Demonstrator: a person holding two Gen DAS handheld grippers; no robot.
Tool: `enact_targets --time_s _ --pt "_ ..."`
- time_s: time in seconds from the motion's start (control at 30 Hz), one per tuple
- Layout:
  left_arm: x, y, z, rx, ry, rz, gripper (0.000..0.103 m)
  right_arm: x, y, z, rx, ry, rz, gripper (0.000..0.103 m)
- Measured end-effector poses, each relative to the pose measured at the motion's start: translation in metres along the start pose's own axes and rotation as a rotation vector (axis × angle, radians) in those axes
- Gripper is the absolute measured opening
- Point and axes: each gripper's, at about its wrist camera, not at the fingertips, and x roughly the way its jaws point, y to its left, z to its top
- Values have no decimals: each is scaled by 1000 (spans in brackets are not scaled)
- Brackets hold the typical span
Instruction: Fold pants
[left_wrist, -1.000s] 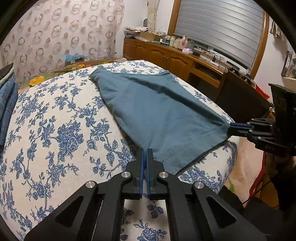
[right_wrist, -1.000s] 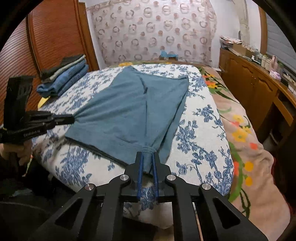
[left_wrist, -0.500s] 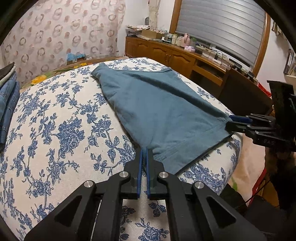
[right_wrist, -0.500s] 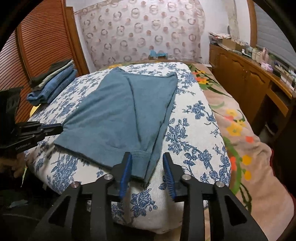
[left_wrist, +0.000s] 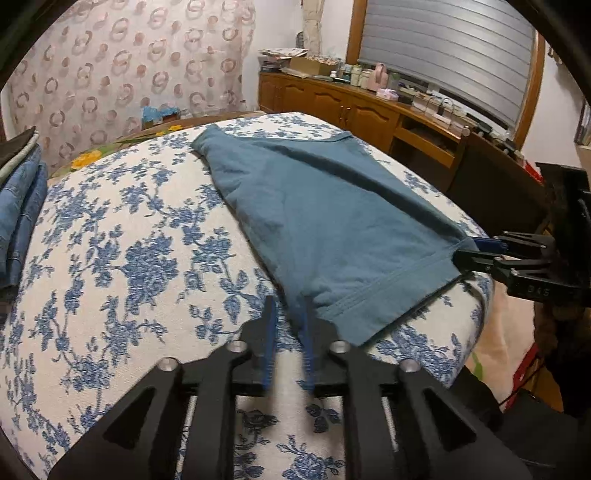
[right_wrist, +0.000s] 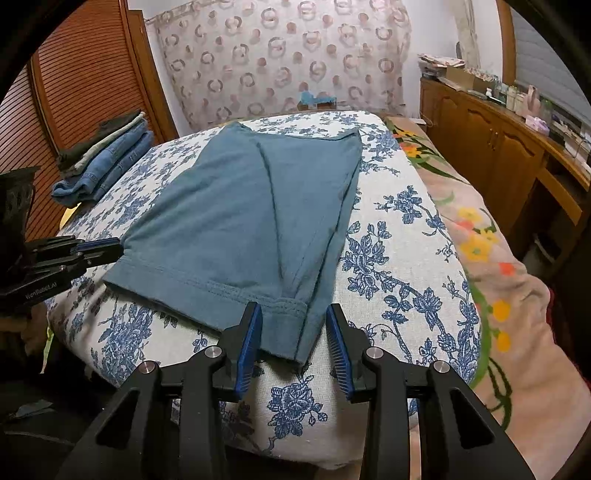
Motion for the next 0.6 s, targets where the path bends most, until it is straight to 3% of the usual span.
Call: enact_targets --time_s 0.1,0.17,0.27,0.3,0.6 --pt "-2 6 0 -20 -7 9 46 0 -1 0 2 -2 0 38" --pt "-3 9 0 -28 -8 -7 50 0 -1 -1 2 -3 -1 38" --pt "-4 6 -1 -24 -10 -17 73 0 0 -2 1 -4 -2 38" --pt "-5 5 -2 -23 -11 -35 76 -1 0 -2 1 -4 -2 38" --pt "-5 -10 -5 14 -14 -44 75 -1 0 -2 0 -6 -3 38"
